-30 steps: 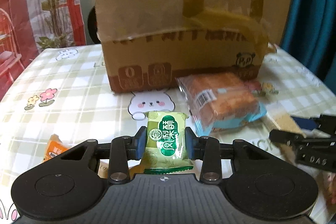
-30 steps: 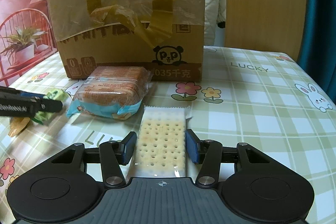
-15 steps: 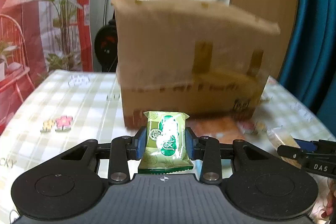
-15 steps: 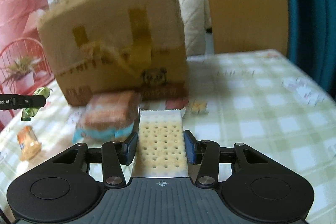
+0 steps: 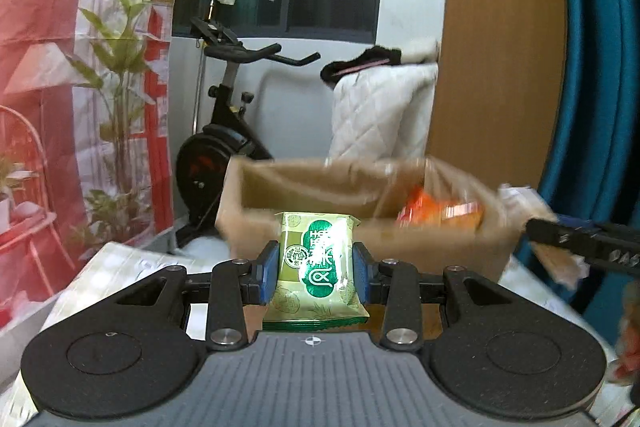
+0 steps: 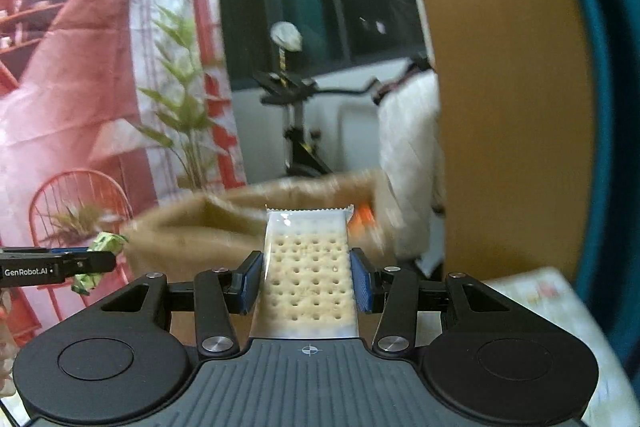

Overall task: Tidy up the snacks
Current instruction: 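Carry both snacks over the box and open both tools to drop them, then withdraw both open tools from the box toward the remaining snacks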

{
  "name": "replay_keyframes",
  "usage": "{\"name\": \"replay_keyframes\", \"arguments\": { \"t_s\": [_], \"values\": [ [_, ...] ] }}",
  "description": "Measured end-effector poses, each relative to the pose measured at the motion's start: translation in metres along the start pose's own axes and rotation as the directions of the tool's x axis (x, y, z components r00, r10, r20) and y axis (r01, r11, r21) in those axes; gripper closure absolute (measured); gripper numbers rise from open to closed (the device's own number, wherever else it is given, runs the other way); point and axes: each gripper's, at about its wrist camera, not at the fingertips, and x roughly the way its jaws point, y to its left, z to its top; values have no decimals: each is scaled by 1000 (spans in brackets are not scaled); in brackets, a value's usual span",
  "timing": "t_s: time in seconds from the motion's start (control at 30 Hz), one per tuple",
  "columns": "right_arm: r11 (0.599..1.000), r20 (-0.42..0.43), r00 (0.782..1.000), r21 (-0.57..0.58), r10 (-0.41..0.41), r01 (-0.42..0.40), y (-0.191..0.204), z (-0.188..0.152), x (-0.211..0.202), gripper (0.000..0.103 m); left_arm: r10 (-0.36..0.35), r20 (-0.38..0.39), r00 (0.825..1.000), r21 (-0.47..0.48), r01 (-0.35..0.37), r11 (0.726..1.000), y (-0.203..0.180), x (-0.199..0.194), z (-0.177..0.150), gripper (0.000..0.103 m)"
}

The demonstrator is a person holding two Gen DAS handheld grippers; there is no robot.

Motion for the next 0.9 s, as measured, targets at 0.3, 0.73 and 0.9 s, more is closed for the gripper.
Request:
{"name": "replay_keyframes", "arguments": {
  "t_s": [0.3, 0.73, 0.9],
  "values": [
    [994, -37, 999, -108, 6, -10, 15, 62, 94, 60, 63, 0, 998, 34, -62, 997, 6, 69, 63, 63],
    [992, -120, 991, -123, -53, 38, 20, 38, 140, 56, 116, -99, 988, 26, -114, 993, 14, 110, 44, 59],
    [992, -107, 993, -122, -51, 37, 22, 32, 132, 42, 98, -90, 991, 20, -96, 995, 17, 103, 45, 39]
  ]
}}
